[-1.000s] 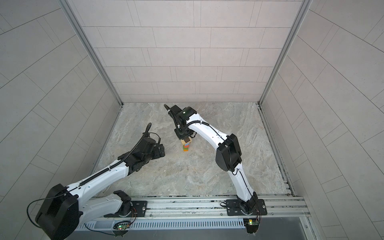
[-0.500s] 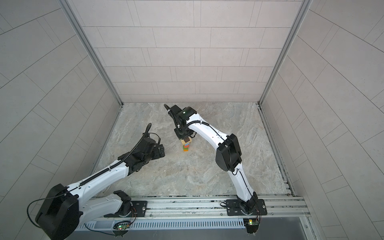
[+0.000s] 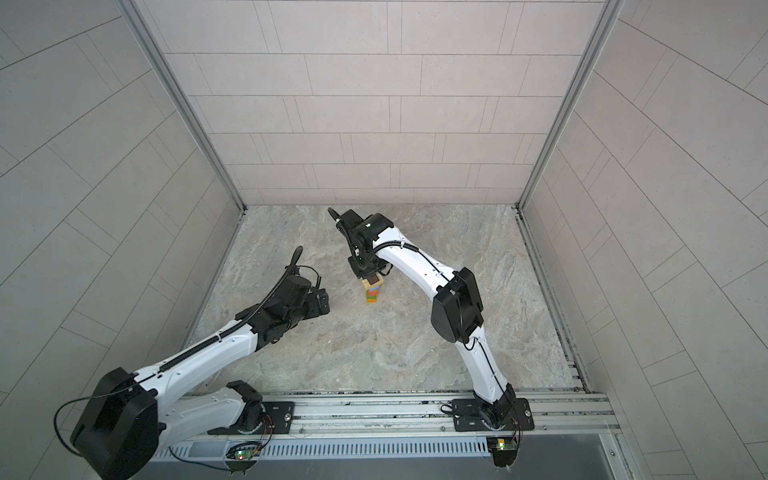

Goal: Build the wood block tower
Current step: 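Lower the dark brown block toward the top of the structure with right gripper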

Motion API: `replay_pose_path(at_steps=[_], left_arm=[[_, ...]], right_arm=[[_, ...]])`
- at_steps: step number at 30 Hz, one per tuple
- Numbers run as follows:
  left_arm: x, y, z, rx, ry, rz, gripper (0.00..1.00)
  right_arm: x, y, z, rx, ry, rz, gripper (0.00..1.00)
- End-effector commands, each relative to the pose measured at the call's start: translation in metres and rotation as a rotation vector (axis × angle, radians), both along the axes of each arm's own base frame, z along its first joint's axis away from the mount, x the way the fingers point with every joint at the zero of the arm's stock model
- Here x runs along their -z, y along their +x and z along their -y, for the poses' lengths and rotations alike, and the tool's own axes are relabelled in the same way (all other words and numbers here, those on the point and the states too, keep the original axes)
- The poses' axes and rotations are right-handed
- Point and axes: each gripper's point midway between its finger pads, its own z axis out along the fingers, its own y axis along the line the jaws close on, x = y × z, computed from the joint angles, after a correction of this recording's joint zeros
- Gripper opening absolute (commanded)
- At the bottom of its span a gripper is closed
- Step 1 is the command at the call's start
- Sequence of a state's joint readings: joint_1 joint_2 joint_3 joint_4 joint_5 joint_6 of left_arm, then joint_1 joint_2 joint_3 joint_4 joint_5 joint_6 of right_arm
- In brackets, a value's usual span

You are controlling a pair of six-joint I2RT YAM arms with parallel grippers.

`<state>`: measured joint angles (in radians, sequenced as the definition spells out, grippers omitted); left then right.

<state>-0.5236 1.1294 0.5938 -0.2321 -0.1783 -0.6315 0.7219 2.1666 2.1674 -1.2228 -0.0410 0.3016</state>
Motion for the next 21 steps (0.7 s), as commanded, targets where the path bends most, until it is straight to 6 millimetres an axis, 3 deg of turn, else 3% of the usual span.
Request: replay_pose_path(at_steps=[1, 7, 11, 21], left_arm=[[0.003, -0.001, -0.003, -0.002, 0.005, 0.003, 1.0], [0.005, -0.002, -0.003, -0.002, 0.007, -0.003, 1.0], [0.004, -0.002, -0.003, -0.001, 0.005, 0.0, 1.0], [0.004, -0.002, -0.003, 0.009, 0.005, 0.0, 1.0]], right_arm=[[0.003, 0.003, -0.004, 0.009, -0.003, 0.004, 0.33], [0.003, 0.004, -0.005, 0.01, -0.002, 0.005, 0.35], [0.003, 0.004, -0.005, 0.008, -0.003, 0.007, 0.45], [-0.009, 0.006, -0.003, 0.01, 0.006, 0.04, 0.49]])
